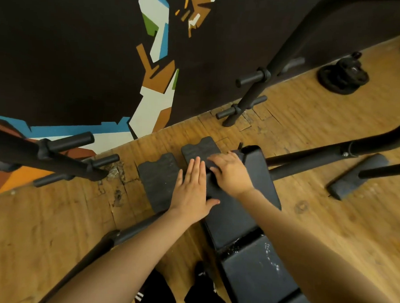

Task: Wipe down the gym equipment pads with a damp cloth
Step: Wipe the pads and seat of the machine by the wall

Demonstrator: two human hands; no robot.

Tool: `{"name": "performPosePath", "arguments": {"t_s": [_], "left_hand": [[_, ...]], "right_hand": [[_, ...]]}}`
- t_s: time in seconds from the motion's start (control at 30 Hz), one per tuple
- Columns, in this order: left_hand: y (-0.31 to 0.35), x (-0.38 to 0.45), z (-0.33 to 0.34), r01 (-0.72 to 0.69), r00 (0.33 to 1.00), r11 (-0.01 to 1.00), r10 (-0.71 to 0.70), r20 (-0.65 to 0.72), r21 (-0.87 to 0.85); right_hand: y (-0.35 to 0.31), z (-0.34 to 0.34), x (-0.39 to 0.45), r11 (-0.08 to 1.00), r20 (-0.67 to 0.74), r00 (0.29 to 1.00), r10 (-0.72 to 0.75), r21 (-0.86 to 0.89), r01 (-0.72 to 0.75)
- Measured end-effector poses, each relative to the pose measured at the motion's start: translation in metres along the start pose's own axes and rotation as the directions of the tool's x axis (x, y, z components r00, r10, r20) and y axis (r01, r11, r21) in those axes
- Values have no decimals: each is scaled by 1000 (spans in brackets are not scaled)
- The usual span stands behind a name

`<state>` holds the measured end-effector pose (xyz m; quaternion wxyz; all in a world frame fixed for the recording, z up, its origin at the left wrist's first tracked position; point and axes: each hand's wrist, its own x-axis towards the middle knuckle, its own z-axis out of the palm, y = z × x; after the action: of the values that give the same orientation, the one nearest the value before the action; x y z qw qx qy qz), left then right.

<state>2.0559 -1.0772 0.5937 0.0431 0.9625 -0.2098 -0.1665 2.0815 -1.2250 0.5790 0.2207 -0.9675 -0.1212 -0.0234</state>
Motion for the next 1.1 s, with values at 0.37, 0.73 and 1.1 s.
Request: {"name": "performPosePath", "arguments": {"t_s": [0.37,0.73,1.1], "left_hand": [[18,43,-9,-235,972,958,233,27,163],[28,74,0,-436,891,816,449,59,380],[27,74,3,-444,881,821,473,8,358]], "right_hand": [[76,-28,5,822,-159,869,469,439,-363],[110,1,-94,563,-9,707,707,612,-555],[94,-25,-33,588,-49,767,640,674,-448]]}}
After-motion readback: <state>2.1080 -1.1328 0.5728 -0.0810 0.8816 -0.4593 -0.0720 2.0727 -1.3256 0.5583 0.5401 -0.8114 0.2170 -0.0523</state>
